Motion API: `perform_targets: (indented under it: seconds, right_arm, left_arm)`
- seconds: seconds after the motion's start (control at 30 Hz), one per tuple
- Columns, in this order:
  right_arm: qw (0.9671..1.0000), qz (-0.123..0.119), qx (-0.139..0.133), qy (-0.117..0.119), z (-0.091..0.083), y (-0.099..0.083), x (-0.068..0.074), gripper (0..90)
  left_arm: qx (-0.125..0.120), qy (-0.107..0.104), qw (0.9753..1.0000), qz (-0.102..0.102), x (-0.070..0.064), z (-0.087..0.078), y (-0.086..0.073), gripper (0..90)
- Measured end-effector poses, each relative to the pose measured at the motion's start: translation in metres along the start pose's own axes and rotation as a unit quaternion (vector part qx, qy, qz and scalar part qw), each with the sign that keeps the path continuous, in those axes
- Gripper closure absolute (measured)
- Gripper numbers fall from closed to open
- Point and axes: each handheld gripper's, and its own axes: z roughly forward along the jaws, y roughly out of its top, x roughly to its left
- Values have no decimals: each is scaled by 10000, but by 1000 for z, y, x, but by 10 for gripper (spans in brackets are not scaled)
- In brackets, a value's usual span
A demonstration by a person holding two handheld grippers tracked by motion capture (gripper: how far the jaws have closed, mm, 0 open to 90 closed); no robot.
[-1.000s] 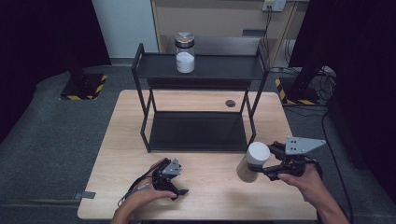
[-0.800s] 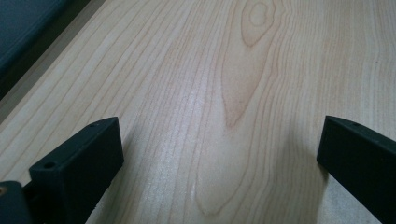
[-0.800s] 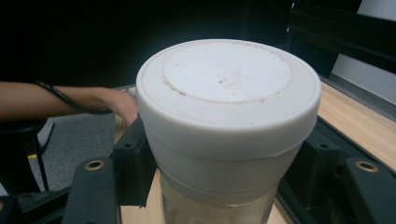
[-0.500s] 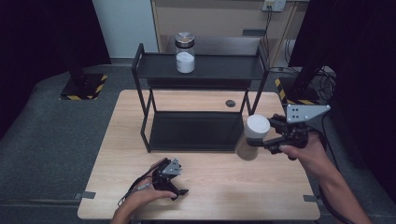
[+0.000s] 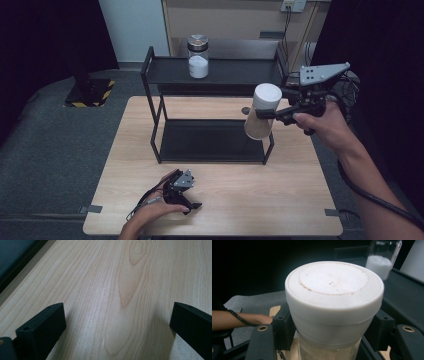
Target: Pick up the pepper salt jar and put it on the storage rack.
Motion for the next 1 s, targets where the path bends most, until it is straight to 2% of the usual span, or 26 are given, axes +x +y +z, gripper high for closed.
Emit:
perform_targets:
  seconds: [0.33, 0.47, 0.67, 1.0]
  right_arm:
    - [10000, -29, -40, -30, 13, 40, -22, 361]
    - [10000, -56, 22, -56, 20, 53, -33, 361]
    - [9999, -30, 21, -94, 27, 65, -45, 360]
    - [9994, 52, -8, -348, 33, 79, -60, 360]
  left_arm:
    - [-7, -2, 10000, -7, 0, 0, 0, 0]
    - [6, -2, 10000, 9, 0, 0, 0, 0]
    - [9, 0, 10000, 12, 0, 0, 0, 0]
    - [2, 4, 10000, 8, 0, 0, 0, 0]
